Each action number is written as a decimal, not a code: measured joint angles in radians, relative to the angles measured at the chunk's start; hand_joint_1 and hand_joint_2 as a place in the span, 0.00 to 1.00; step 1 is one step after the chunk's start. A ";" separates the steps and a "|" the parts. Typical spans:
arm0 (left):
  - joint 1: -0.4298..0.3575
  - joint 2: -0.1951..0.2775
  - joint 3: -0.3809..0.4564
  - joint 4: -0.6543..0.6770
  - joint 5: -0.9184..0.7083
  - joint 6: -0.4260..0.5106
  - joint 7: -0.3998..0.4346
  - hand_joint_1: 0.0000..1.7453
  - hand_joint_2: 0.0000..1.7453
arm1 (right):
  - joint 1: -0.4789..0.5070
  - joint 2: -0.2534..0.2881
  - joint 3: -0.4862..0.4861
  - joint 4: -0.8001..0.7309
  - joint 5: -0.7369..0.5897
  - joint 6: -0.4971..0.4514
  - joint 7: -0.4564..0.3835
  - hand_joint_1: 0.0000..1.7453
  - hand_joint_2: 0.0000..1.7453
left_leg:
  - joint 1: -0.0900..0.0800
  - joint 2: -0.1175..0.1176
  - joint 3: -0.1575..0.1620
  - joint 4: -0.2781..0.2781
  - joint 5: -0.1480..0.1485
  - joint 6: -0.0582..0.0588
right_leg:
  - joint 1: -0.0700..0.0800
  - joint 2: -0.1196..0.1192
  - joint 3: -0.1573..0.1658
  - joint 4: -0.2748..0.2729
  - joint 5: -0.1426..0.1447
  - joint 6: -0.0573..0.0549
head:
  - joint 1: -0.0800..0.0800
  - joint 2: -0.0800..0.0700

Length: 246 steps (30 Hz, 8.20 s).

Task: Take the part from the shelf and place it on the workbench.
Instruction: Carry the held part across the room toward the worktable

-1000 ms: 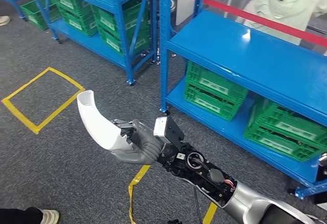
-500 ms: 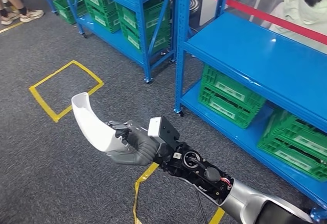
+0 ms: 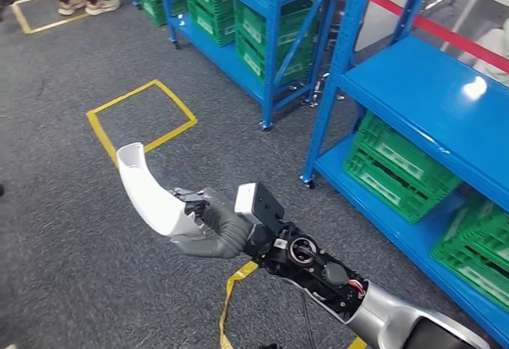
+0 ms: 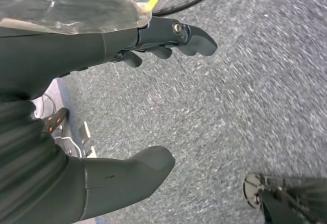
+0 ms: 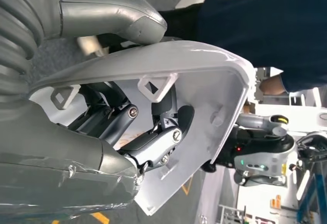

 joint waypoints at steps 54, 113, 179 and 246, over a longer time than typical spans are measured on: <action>-0.003 0.007 -0.002 0.001 -0.019 -0.004 -0.013 0.00 1.00 | 0.008 -0.020 -0.005 -0.021 0.012 -0.031 0.018 1.00 1.00 | -0.011 0.056 -0.002 -0.001 0.004 -0.019 | 0.010 -0.075 0.140 -0.315 0.148 -0.027 | -0.026 0.000; -0.003 0.007 -0.002 0.004 0.004 0.008 0.008 0.00 1.00 | -0.001 -0.017 0.011 -0.003 0.012 0.017 0.033 1.00 1.00 | -0.009 0.065 -0.015 0.014 0.013 -0.030 | 0.006 -0.059 0.134 -0.312 0.152 -0.040 | -0.032 0.000; -0.001 0.006 -0.002 0.005 0.020 0.015 0.018 0.00 1.00 | -0.020 -0.003 0.036 0.033 0.037 0.034 0.070 1.00 1.00 | -0.011 0.040 -0.004 0.000 0.010 0.006 | 0.004 -0.062 0.115 -0.271 0.125 -0.020 | -0.023 0.000; 0.003 0.009 -0.002 0.006 0.039 0.010 0.025 0.00 1.00 | -0.027 0.007 0.052 0.049 0.048 0.059 0.069 1.00 1.00 | -0.001 0.017 -0.144 0.238 -0.042 -0.014 | 0.004 0.013 0.136 -0.282 0.133 -0.056 | -0.034 0.000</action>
